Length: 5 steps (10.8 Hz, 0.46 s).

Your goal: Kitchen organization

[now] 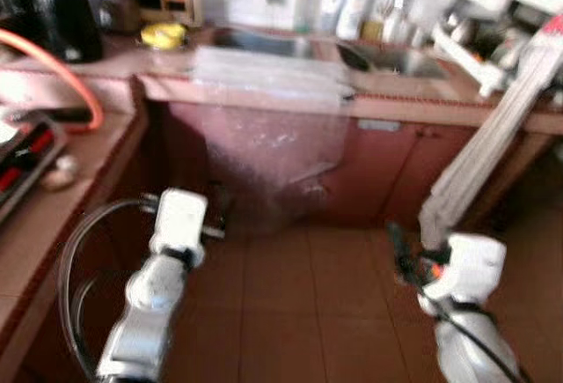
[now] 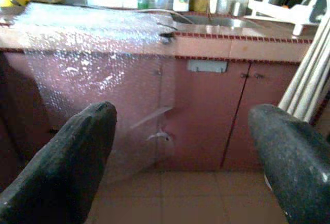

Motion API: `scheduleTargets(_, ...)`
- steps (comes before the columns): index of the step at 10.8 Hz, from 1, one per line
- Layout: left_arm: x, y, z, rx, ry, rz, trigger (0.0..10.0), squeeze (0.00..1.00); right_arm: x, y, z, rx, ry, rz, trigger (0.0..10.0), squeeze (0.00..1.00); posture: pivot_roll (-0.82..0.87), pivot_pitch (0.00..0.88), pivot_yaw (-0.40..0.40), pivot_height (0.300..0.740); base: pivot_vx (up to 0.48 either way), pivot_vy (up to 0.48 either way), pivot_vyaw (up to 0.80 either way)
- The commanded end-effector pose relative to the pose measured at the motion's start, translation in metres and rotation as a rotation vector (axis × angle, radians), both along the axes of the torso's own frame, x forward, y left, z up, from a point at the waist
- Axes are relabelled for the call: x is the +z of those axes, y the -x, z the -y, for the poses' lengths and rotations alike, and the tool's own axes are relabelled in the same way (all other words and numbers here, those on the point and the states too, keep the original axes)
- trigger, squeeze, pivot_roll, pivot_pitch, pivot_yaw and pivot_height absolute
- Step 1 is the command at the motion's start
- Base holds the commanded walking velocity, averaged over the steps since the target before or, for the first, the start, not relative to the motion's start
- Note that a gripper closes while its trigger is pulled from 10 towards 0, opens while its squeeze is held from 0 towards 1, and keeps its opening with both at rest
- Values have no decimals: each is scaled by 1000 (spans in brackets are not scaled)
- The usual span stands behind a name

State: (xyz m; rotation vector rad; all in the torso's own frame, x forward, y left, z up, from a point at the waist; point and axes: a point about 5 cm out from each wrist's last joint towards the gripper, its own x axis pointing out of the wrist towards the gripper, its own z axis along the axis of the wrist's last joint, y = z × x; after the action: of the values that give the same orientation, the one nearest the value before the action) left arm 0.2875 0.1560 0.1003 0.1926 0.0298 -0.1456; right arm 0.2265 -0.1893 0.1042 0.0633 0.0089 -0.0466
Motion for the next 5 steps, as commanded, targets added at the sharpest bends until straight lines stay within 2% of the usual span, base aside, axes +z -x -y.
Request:
scheduleTargets(1, -6, 1, -13, 63, 23, -41, 10000, 0, 3, 0, 3, -33, -13, 17, 10000, 0, 69, 0, -71, 740, 0, 0, 0)
scheduleTargets(2, -5, 0, -16, 78, 50, -44, 10000, 0, 4, 0, 4, -34, -29, 26, 10000, 0, 69, 0, -71, 740, 0, 0, 0)
scheduleTargets(3, 1, -3, -19, 99, 96, -5, 10000, 0, 7, -1, 5, -48, -10, 30, 10000, 0, 71, 0, -71, 740, 0, 0, 0)
scheduleTargets(4, 4, -5, -19, 91, 117, 6, 10000, 0, 7, -5, 3, -65, 38, 18, 10000, 0, 71, 0, -68, 740, 0, 0, 0)
scheduleTargets(5, 6, -5, -20, 100, 108, 20, 10000, 0, 8, -6, -2, -33, 22, 36, 10000, 0, 73, 0, -68, 740, 0, 0, 0)
